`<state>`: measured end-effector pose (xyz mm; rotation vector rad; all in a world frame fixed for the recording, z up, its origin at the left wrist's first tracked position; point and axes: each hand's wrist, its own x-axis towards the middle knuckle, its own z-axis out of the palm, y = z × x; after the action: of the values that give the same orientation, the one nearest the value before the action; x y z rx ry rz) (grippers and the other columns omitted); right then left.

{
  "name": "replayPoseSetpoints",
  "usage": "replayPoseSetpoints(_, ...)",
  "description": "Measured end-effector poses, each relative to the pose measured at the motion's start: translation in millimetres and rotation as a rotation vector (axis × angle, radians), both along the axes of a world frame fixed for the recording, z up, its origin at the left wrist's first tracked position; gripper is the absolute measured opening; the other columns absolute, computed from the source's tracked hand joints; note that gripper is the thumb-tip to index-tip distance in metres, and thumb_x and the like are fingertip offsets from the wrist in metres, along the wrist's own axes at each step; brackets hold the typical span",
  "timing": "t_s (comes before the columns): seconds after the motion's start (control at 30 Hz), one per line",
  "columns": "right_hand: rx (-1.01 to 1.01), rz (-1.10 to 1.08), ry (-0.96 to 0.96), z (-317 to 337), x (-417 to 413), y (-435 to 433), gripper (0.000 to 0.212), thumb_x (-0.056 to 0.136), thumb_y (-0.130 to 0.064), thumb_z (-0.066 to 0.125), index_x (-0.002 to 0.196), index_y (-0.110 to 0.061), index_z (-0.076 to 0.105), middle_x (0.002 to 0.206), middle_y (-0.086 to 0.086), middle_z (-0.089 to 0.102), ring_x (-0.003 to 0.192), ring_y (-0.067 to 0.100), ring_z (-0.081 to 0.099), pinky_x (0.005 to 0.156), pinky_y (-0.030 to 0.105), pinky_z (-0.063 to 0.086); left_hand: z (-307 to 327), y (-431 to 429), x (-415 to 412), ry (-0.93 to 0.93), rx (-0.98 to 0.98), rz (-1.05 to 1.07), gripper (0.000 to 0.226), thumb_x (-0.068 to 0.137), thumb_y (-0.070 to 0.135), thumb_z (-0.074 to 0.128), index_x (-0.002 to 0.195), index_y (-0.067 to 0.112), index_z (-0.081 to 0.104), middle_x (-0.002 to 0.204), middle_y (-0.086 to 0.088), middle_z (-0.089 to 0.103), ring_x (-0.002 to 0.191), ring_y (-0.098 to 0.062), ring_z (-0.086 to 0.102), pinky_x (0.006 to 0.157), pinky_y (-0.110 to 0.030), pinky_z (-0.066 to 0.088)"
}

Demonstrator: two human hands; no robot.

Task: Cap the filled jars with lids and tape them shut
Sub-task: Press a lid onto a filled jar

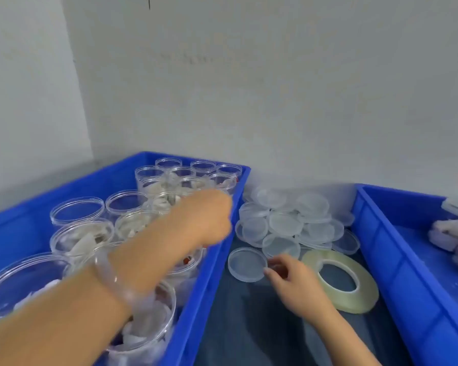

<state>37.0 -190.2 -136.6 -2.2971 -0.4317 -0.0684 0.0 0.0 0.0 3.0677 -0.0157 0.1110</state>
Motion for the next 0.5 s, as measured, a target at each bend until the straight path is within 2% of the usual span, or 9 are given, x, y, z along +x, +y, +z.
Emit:
replayPoseSetpoints(0.07, 0.007, -0.024, 0.022, -6.6, 0.6, -3.0, 0.019, 0.09, -0.029, 0.062, 0.107, -0.02, 0.063, 0.087, -0.016, 0.063, 0.082, 0.0, 0.059, 0.073, 0.008, 0.043, 0.0, 20.7, 3.3, 0.1, -0.024, 0.063, 0.022, 0.096, 0.019, 0.047, 0.075, 0.017, 0.055, 0.075, -0.008, 0.051, 0.072, -0.017, 0.055, 0.056, -0.024, 0.036)
replayPoseSetpoints(0.13, -0.02, -0.015, 0.013, -13.3, -3.6, -7.6, 0.02, 0.089, -0.03, 0.063, 0.106, -0.021, 0.063, 0.086, -0.016, 0.064, 0.086, 0.001, 0.061, 0.083, 0.021, 0.048, -8.2, 37.2, 7.8, 0.252, -0.086, 0.082, 0.021, 0.096, 0.018, 0.047, 0.079, 0.017, 0.06, 0.082, -0.01, 0.058, 0.079, -0.018, 0.057, 0.066, -0.027, 0.042)
replayPoseSetpoints(0.17, -0.032, 0.003, 0.012, -14.7, -7.4, -7.4, 0.025, 0.087, -0.035, 0.065, 0.109, -0.024, 0.062, 0.09, -0.016, 0.064, 0.09, 0.0, 0.061, 0.086, 0.024, 0.048, -14.0, 40.3, 9.8, 0.271, -0.137, 0.08, 0.021, 0.096, 0.019, 0.048, 0.085, 0.014, 0.065, 0.089, -0.009, 0.065, 0.078, -0.016, 0.057, 0.07, -0.029, 0.045)
replayPoseSetpoints(0.27, 0.016, 0.309, 0.088, -2.0, -35.8, 2.9, 0.054, 0.069, -0.058, 0.073, 0.117, -0.055, 0.048, 0.115, -0.025, 0.059, 0.111, -0.015, 0.05, 0.096, 0.02, 0.044, -25.0, 39.4, 11.8, 0.204, -0.195, 0.096, 0.021, 0.092, 0.022, 0.055, 0.078, 0.015, 0.068, 0.086, -0.004, 0.07, 0.068, -0.011, 0.057, 0.062, -0.023, 0.044)
replayPoseSetpoints(0.33, 0.114, 0.545, 0.202, 7.2, -59.8, 22.8, 0.071, 0.067, -0.05, 0.078, 0.121, -0.071, 0.036, 0.126, -0.041, 0.047, 0.118, -0.024, 0.037, 0.1, 0.012, 0.038, -25.3, 39.9, 14.4, 0.131, -0.17, 0.115, 0.02, 0.092, 0.023, 0.056, 0.079, 0.014, 0.068, 0.085, -0.004, 0.07, 0.07, -0.013, 0.06, 0.063, -0.023, 0.047)
replayPoseSetpoints(0.4, 0.089, 0.586, 0.191, 2.2, -77.7, 45.4, 0.09, 0.073, -0.048, 0.076, 0.138, -0.064, 0.017, 0.143, -0.04, 0.027, 0.132, -0.017, 0.026, 0.11, 0.023, 0.03, -20.3, 35.4, 10.8, 0.048, -0.097, 0.118, 0.019, 0.094, 0.021, 0.052, 0.079, 0.015, 0.061, 0.083, -0.003, 0.066, 0.069, -0.012, 0.057, 0.061, -0.023, 0.045)
replayPoseSetpoints(0.43, 0.037, 0.554, 0.144, -1.8, -84.6, 56.2, 0.094, 0.078, -0.044, 0.073, 0.145, -0.056, 0.008, 0.151, -0.034, 0.016, 0.139, -0.01, 0.019, 0.114, 0.028, 0.026, -15.5, 33.4, 8.3, -0.012, -0.076, 0.113, 0.02, 0.095, 0.019, 0.05, 0.077, 0.017, 0.056, 0.08, 0.0, 0.063, 0.068, -0.01, 0.055, 0.057, -0.021, 0.04)
replayPoseSetpoints(0.5, -0.048, 0.484, 0.102, -5.3, -91.8, 67.7, 0.095, 0.086, -0.038, 0.066, 0.149, -0.045, -0.005, 0.155, -0.029, -0.001, 0.143, -0.001, 0.012, 0.115, 0.03, 0.023, -0.3, 29.5, 0.7, -0.134, -0.046, 0.107, 0.018, 0.097, 0.017, 0.047, 0.079, 0.018, 0.051, 0.081, 0.003, 0.059, 0.067, -0.008, 0.051, 0.052, -0.018, 0.031)
